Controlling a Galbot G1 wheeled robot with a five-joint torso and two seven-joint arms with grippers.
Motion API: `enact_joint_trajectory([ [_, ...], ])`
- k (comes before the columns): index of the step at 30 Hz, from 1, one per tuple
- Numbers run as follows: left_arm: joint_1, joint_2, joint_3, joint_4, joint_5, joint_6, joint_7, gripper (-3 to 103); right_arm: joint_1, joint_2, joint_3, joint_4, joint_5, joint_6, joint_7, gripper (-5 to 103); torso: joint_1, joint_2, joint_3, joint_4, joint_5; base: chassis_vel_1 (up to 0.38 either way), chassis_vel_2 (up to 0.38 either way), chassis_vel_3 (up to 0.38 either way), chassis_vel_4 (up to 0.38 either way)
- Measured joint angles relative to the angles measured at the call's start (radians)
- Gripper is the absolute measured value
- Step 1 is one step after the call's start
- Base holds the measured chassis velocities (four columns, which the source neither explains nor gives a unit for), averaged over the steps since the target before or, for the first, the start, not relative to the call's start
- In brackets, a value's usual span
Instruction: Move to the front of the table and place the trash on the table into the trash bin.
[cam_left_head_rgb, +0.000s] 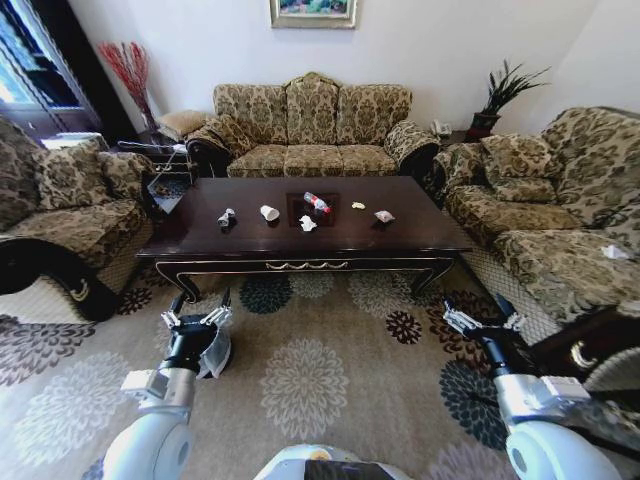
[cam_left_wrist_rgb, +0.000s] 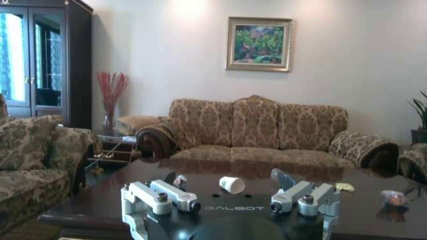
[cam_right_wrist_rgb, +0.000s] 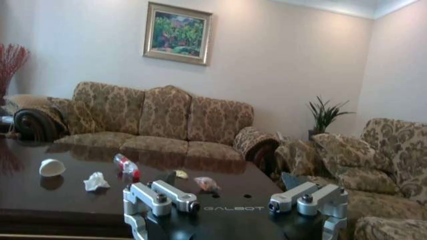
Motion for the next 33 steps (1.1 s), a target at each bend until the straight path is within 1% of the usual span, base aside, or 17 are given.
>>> enact_joint_trajectory([
  [6,0.006,-0.013,0.001,0.0,0.01,-0.011,0.0,100,-0.009,-0.003,-0.001,-0.005,-0.012,0.006,0.002,100,0.0,0.0,0.0,0.0,0.0001,0.054,0.052,-0.043,-0.058],
  [13,0.015,-0.015,-0.001,0.0,0.017,-0.025,0.001,100,-0.009,0.004,-0.006,-0.01,-0.023,0.019,0.003,100,0.0,0.0,0.0,0.0,0.0,0.133,0.137,-0.133,-0.137],
  [17,0.015,-0.013,-0.002,-0.001,0.019,-0.025,0.001,100,-0.015,0.011,-0.007,-0.012,-0.024,0.032,0.002,100,0.0,0.0,0.0,0.0,-0.0006,0.184,0.173,-0.153,-0.156],
  [22,0.013,-0.017,0.003,-0.001,0.023,-0.025,0.002,100,-0.022,0.014,-0.008,-0.016,-0.024,0.042,0.0,100,0.0,0.0,0.0,0.0,0.0,0.159,0.137,-0.133,-0.13],
  [33,0.015,-0.022,0.002,0.003,0.025,-0.027,0.003,100,-0.019,0.01,-0.017,-0.018,-0.031,0.042,0.0,100,0.0,0.0,0.0,0.0,0.0,0.113,0.108,-0.115,-0.102],
])
